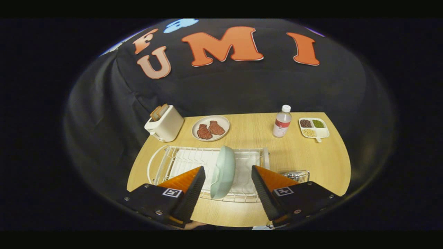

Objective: Take the plate from the dish rack, then take the spoon from the basket and place it into the plate.

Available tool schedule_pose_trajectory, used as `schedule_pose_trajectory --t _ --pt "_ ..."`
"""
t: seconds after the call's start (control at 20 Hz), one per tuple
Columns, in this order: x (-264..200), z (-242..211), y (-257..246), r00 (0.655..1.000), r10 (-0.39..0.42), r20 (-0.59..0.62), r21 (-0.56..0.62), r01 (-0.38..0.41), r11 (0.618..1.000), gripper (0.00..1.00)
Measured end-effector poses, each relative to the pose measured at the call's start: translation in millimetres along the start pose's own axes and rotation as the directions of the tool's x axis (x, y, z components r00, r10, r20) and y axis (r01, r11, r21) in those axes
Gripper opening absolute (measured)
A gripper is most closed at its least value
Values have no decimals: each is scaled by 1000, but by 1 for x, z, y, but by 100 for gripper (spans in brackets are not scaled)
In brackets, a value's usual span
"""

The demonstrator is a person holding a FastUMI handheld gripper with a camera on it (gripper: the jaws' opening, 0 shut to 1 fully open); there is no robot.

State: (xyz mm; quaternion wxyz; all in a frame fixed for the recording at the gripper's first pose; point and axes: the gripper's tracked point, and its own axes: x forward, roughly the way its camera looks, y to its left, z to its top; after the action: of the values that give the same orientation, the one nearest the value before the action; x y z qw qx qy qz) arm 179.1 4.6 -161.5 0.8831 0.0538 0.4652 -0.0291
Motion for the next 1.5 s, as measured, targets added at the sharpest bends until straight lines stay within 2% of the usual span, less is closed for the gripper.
schedule_pose_trajectory --t 0.3,0.45,0.7,0.75,0.8,0.95,1.3,1.45,1.5 --pt "44 -15 8 992 -22 -124 -50 16 999 71" --pt "61 -21 0 986 -79 -147 -88 66 994 65" --pt "78 -36 -3 969 -166 -184 -184 132 974 64" --pt "82 -40 -2 964 -182 -192 -197 144 970 57" --pt "84 -40 -5 961 -205 -188 -220 162 962 53" --pt "85 -40 -13 947 -277 -163 -266 228 937 32" --pt "71 -18 -11 927 -372 -51 -331 336 882 24" --pt "61 -1 -10 909 -415 27 -396 391 831 21" --pt "55 2 -5 911 -411 40 -403 391 828 20"
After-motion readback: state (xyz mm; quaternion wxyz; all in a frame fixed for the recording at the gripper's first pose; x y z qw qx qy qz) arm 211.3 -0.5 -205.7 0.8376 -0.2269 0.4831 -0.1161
